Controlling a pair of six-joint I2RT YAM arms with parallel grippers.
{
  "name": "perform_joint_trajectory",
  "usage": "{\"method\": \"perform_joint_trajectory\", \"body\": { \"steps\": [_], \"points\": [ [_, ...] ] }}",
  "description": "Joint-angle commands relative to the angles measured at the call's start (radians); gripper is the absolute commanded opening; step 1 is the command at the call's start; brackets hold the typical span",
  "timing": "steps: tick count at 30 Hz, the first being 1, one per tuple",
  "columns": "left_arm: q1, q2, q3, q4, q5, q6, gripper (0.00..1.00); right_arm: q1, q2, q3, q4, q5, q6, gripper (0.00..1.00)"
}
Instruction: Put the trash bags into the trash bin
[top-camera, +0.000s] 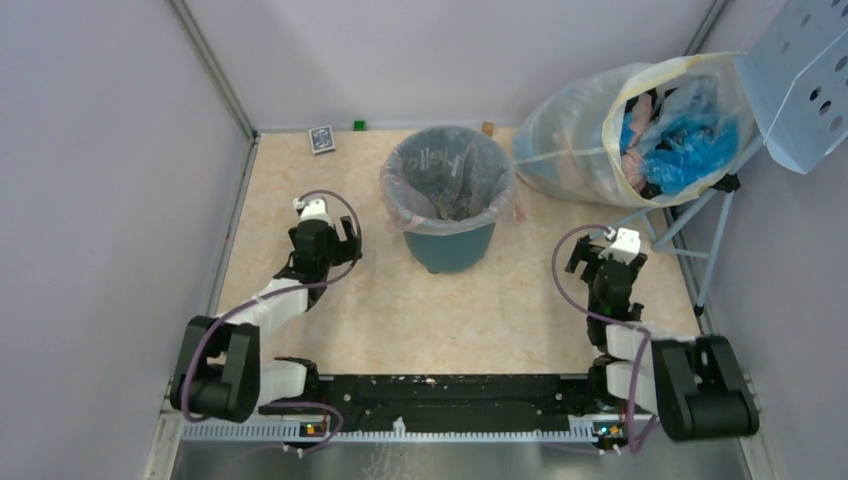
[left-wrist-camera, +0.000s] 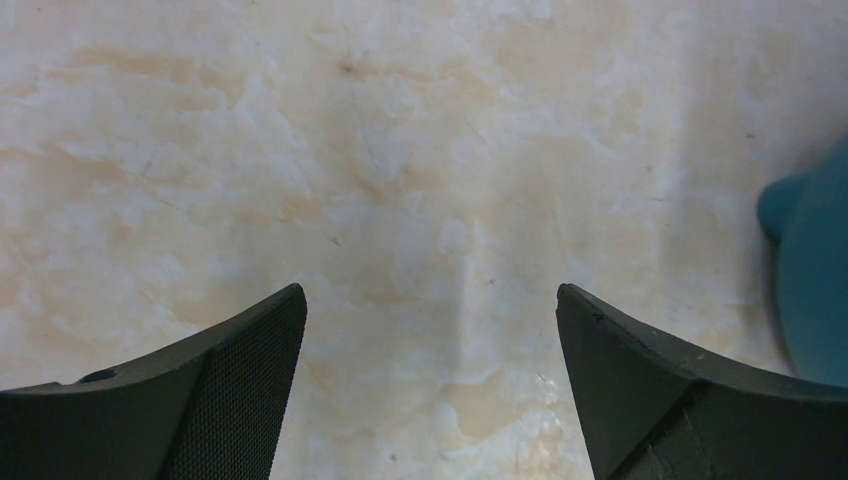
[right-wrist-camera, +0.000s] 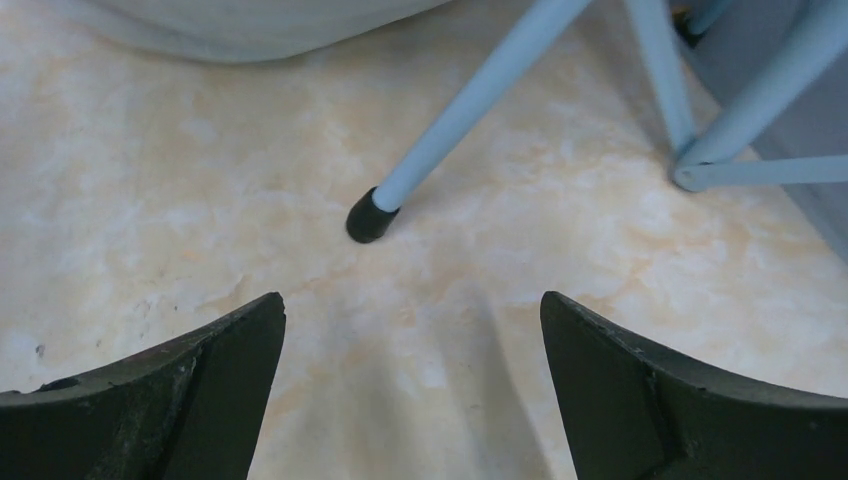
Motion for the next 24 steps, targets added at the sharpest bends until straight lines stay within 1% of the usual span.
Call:
{"method": "perform_joint_trajectory", "body": {
  "steps": [1, 3, 5, 7, 9, 10, 12, 15, 17, 19, 20, 22, 23, 24],
  "points": [
    [0.008, 0.077, 0.04, 0.173, -0.091, 0.132, 0.99, -0.012, 0.212, 0.053, 0.409, -0.129, -0.095, 0.97],
    [0.019, 0.091, 0.035, 0.207, -0.09, 0.177, 0.99, -0.012, 0.31, 0.068, 0.455, -0.129, -0.098, 0.97],
    [0.037, 0.095, 0.006, 0.284, -0.069, 0.213, 0.99, -0.012, 0.417, 0.057, 0.612, -0.142, -0.109, 0.96],
    [0.067, 0.103, -0.031, 0.359, -0.032, 0.221, 0.99, -0.012, 0.382, 0.102, 0.448, -0.145, -0.101, 0.95],
    [0.115, 0.117, -0.068, 0.429, 0.007, 0.205, 0.99, -0.012, 0.41, 0.111, 0.487, -0.137, -0.11, 0.94],
    [0.14, 0.126, -0.082, 0.449, 0.025, 0.184, 0.99, -0.012, 0.401, 0.117, 0.449, -0.141, -0.106, 0.94],
    [0.201, 0.146, -0.11, 0.5, 0.066, 0.148, 0.99, -0.012, 0.406, 0.115, 0.472, -0.14, -0.108, 0.94],
    [0.27, 0.189, -0.143, 0.619, 0.147, 0.137, 0.99, -0.013, 0.404, 0.117, 0.46, -0.14, -0.105, 0.94],
    [0.289, 0.226, -0.129, 0.665, 0.203, 0.161, 0.99, -0.012, 0.404, 0.116, 0.46, -0.14, -0.106, 0.94],
    [0.292, 0.27, -0.113, 0.733, 0.244, 0.22, 0.99, -0.012, 0.406, 0.116, 0.466, -0.14, -0.107, 0.95],
    [0.297, 0.3, -0.098, 0.736, 0.263, 0.231, 0.99, -0.012, 0.405, 0.115, 0.465, -0.141, -0.107, 0.95],
    [0.297, 0.33, -0.032, 0.66, 0.352, 0.27, 0.99, -0.013, 0.406, 0.116, 0.465, -0.141, -0.107, 0.95],
    [0.29, 0.334, -0.027, 0.649, 0.389, 0.291, 0.99, -0.012, 0.406, 0.115, 0.466, -0.141, -0.107, 0.95],
    [0.284, 0.338, -0.044, 0.686, 0.416, 0.313, 0.99, -0.013, 0.405, 0.115, 0.465, -0.141, -0.107, 0.95]
  ]
}}
